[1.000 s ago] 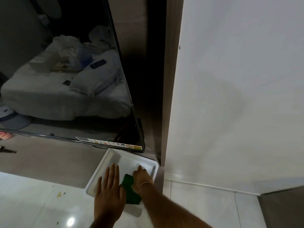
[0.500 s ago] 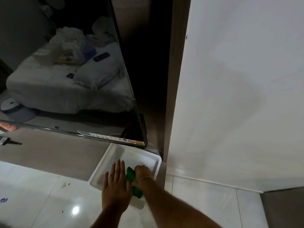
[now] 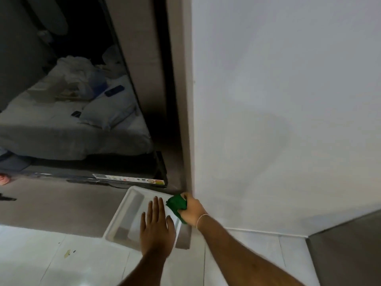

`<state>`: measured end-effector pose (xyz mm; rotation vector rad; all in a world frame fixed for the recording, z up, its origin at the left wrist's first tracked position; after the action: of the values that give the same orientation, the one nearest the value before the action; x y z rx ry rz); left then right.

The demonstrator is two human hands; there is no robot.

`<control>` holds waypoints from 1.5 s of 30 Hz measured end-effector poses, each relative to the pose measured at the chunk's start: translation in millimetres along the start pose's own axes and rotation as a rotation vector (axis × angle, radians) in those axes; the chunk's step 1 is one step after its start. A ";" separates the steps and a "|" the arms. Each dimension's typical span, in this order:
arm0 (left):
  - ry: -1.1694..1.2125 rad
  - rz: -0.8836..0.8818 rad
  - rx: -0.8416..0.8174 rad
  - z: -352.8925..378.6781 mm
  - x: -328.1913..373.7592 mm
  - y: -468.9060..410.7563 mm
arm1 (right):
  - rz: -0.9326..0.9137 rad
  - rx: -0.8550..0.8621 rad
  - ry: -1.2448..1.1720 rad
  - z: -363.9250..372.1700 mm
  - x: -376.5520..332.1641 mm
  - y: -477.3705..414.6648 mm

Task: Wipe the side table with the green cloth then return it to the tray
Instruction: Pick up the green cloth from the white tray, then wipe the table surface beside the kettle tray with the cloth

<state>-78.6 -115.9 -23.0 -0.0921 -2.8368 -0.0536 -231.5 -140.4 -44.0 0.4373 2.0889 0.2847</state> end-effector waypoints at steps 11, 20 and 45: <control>0.106 0.681 -0.269 68.8 294.2 127.4 | 0.360 0.545 -0.468 -237.9 202.1 170.7; 0.183 1.310 -0.392 135.0 546.8 325.9 | 0.589 1.242 -1.064 -393.1 394.6 421.4; 0.213 1.635 -0.619 292.6 847.6 549.6 | 0.778 1.139 0.294 -498.0 625.1 605.2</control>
<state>-934.8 494.8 -33.5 -2.1518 -1.6462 -0.4902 -841.5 655.1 -41.1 1.9804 2.0899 -0.4841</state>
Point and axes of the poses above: each hand's wrist, its own y-axis away from the middle knuckle, its own z-axis out of the palm, x = y × z, the point moved 10 cm from there along -y, towards the middle knuckle, and after that the axes turned 10 degrees about x, right-handed, at the moved point
